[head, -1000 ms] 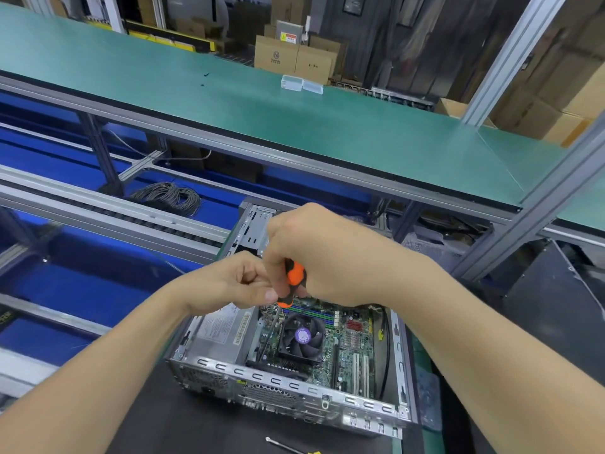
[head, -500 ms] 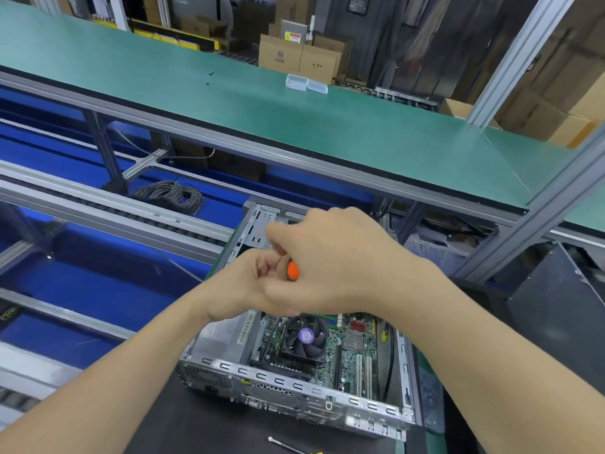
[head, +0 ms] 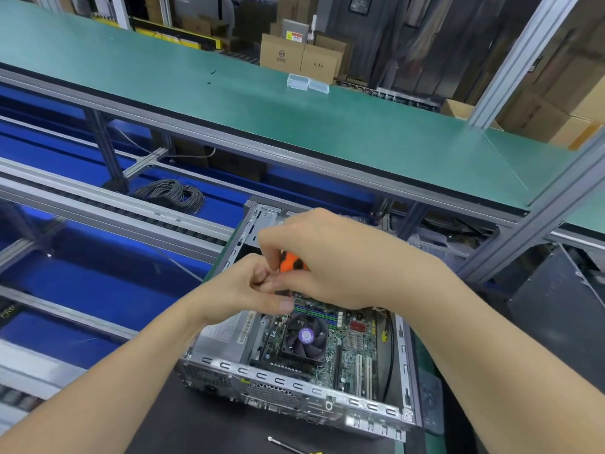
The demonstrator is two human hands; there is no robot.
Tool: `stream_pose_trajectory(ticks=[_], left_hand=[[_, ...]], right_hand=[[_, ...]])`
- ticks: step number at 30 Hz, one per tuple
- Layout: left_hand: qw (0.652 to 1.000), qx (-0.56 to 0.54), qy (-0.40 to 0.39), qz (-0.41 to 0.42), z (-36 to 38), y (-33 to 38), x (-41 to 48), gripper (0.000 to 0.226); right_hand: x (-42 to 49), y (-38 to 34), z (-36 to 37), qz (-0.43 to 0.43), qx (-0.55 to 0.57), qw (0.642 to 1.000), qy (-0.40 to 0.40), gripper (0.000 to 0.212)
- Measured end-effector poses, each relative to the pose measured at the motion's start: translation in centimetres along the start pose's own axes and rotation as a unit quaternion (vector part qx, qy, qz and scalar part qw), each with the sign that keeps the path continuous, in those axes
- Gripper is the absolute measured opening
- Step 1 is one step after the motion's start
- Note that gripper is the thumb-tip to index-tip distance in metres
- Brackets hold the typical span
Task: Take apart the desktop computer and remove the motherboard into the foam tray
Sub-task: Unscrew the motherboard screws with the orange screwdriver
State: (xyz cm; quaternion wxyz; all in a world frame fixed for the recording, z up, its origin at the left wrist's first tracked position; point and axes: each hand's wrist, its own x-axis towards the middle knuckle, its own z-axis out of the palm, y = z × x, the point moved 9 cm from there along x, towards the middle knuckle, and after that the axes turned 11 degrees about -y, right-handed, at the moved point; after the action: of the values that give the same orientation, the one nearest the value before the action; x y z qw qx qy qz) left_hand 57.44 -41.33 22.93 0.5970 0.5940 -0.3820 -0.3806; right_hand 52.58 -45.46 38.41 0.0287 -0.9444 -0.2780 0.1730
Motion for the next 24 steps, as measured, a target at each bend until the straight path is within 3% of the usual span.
stream_pose_trajectory(ticks=[2,4,5,7,10,11,12,14,18,21,24], left_hand=[[0.999,-0.018,-0.013,0.024,-0.1,0.8,0.0,0.065],[0.998,-0.006,-0.036,0.042,0.0,1.7,0.1,0.029],[0.998,0.000,-0.049,0.050,0.3,2.6,0.1,0.022],[0.997,0.016,-0.062,0.045,0.2,3.0,0.2,0.034],[0.996,0.005,-0.083,0.017,0.5,3.0,0.2,0.015],[0.997,0.006,-0.080,-0.003,0.2,2.5,0.3,0.028],[0.997,0.011,-0.076,-0.012,0.0,2.1,0.2,0.054],[0.998,0.011,-0.063,-0.017,-0.4,1.3,0.2,0.070],[0.999,0.030,-0.040,-0.007,-0.4,1.7,-0.1,0.057],[0.999,0.041,-0.026,0.025,0.0,2.4,0.1,0.025],[0.997,0.067,0.036,0.027,-0.8,2.1,0.1,0.037]], right_hand=[[-0.3,0.0,-0.5,-0.008,0.004,1.000,-0.007,0.014],[-0.4,0.1,-0.8,-0.005,-0.010,1.000,-0.020,0.028],[-0.3,0.1,-0.9,-0.006,-0.022,1.000,-0.022,0.031],[-0.1,0.0,-1.0,-0.012,-0.040,0.999,-0.021,0.033],[0.2,0.0,-0.7,-0.022,-0.010,1.000,-0.010,0.038],[0.2,0.1,-0.7,-0.024,0.016,1.000,-0.004,0.040],[0.3,0.3,-0.5,-0.027,0.041,0.999,0.002,0.041],[0.4,0.4,-0.1,-0.038,0.070,0.997,0.007,0.039],[0.6,0.0,1.0,-0.083,0.067,0.994,-0.015,0.035],[0.1,-0.5,0.8,-0.124,0.079,0.989,-0.020,0.028],[0.1,0.0,0.3,-0.053,-0.008,0.998,0.036,0.028]])
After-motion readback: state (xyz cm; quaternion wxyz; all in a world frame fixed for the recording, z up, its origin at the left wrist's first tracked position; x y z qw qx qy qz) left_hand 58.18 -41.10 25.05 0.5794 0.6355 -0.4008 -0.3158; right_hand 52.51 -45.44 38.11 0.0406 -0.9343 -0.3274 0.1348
